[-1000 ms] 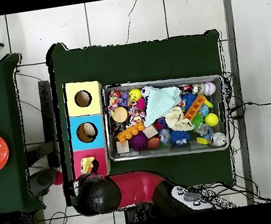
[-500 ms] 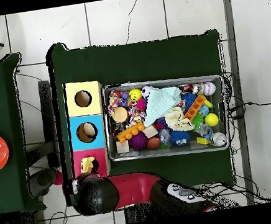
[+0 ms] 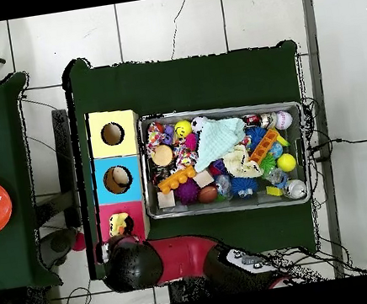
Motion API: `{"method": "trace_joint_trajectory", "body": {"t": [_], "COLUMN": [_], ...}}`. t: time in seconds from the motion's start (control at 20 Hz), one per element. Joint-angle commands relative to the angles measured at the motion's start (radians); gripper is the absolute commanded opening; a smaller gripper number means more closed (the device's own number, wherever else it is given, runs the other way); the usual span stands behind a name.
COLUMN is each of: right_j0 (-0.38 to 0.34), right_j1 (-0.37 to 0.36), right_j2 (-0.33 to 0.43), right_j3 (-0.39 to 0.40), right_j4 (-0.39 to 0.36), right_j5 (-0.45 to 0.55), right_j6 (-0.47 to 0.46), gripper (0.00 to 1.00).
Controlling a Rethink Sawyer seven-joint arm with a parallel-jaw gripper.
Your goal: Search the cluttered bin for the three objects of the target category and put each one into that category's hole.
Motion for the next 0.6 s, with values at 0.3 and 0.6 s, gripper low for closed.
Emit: {"method": "trace_joint_trajectory", "body": {"t": [0.3,0.6], "right_j0": [0.01,0.014], "right_j1": [0.035,0.035], "right_j2": [-0.061,-0.067], "right_j3": [-0.142,-0.144], "right_j4": [-0.053,-0.064], "right_j5": [-0.1,-0.11], "right_j6": [0.146,0.154], "gripper": [0.0,0.0]}}
